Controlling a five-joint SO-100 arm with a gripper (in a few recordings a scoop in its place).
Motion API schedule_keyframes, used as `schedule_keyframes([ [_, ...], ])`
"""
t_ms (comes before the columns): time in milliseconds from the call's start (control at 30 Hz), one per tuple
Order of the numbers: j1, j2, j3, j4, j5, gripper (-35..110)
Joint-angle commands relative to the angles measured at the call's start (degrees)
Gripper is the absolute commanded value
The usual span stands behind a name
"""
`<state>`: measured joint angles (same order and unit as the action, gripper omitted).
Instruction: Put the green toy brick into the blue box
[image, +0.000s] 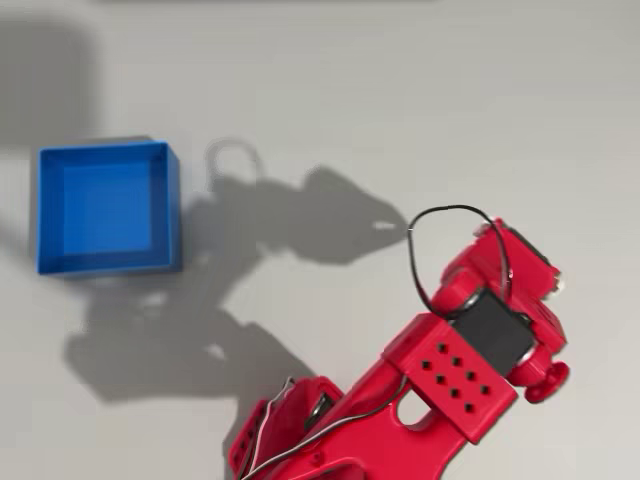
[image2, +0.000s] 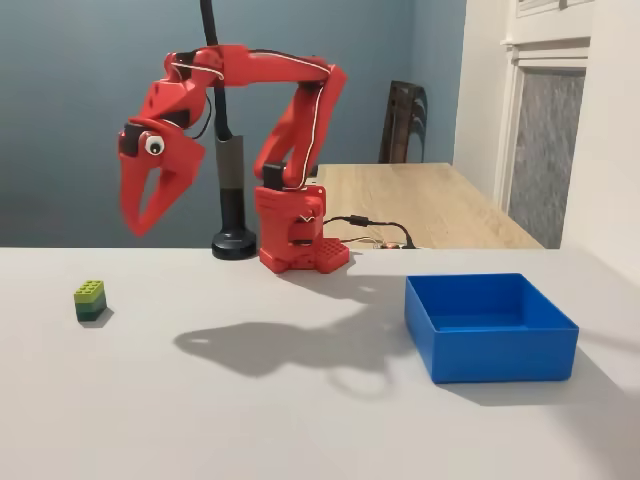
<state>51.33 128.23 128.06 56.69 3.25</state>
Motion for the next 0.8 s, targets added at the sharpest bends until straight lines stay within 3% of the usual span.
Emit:
schedule_keyframes([
  [0, 6.4, -1.9, -5.7, 0.4, 2.7, 0],
  [367, 13.3, -13.2, -8.3, -1.1, 3.3, 1],
  [700, 13.4, -16.9, -2.8, -12.5, 5.1, 2],
  [767, 13.0, -17.4, -2.5, -12.9, 6.1, 12],
])
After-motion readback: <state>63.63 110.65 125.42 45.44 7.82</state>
